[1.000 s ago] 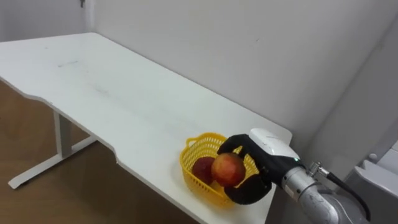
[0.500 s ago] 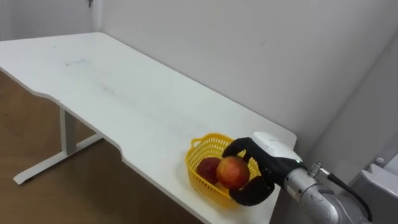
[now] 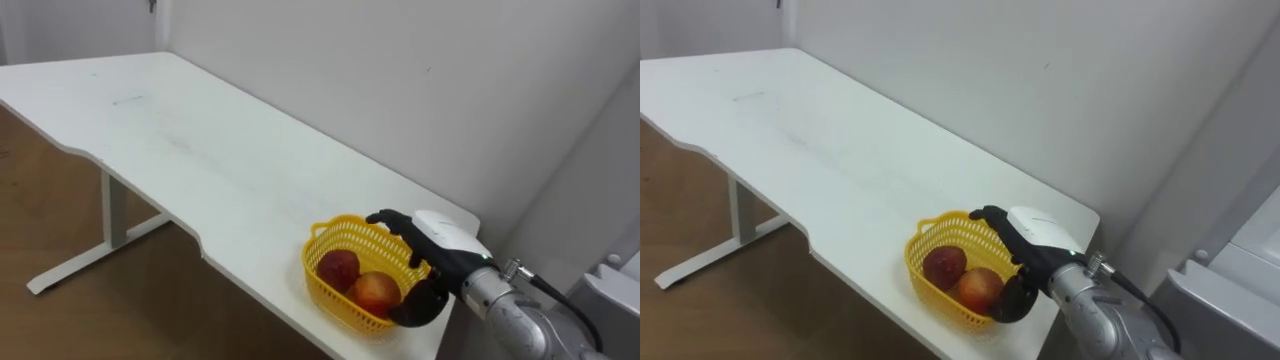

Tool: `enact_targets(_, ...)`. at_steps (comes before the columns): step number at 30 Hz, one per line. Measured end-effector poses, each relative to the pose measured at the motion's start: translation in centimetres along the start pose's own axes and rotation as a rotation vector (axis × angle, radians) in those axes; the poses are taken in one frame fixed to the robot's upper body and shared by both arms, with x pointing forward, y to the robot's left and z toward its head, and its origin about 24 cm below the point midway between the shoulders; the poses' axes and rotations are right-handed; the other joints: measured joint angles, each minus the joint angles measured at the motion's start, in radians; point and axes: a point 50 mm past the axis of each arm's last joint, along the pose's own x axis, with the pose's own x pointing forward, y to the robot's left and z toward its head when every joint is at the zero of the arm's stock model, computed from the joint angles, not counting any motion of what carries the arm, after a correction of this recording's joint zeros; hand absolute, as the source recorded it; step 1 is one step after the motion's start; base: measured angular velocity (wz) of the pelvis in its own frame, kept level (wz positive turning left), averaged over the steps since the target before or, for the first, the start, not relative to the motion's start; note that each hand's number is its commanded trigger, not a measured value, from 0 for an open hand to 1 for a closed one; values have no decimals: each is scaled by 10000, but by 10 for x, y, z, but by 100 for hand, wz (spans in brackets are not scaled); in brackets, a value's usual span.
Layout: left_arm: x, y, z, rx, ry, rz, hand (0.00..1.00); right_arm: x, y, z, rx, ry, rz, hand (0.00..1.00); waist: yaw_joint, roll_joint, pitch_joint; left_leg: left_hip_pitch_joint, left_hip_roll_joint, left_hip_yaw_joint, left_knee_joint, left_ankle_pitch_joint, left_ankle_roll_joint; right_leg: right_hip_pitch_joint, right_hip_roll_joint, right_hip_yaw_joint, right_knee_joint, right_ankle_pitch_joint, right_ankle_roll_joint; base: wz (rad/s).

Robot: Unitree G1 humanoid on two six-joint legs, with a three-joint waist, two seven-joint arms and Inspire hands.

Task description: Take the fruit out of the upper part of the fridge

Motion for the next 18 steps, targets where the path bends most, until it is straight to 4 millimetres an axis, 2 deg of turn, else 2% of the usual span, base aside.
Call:
enact_targets(12, 0, 2, 3, 16, -37, 210, 0, 0, -1, -1, -47, 14, -8, 0, -27, 69, 6, 11, 5, -21, -9, -33, 19, 50, 6, -48, 1, 21, 15, 0)
enact_targets(14, 0, 1, 2, 16, -20, 199, 0, 0, -1, 0, -17, 2, -18, 0, -91, 115, 2, 23, 5, -34, -15, -53, 27, 81, 2, -72, 2, 23, 19, 2)
enact_targets(17, -2, -1, -3, 15, 37, 184, 0, 0, -1, 0, 32, -32, -24, 0, -178, 260, -63, 103, 5, -23, -18, -103, 47, 176, -4, -93, 0, 36, 42, 0)
enact_targets(18, -2, -1, -4, 20, 50, 183, 0, 0, -1, 1, 153, -60, -36, 0, -213, 324, -56, 175, 3, -6, -27, -105, 51, 237, -10, -84, -1, 39, 47, 0)
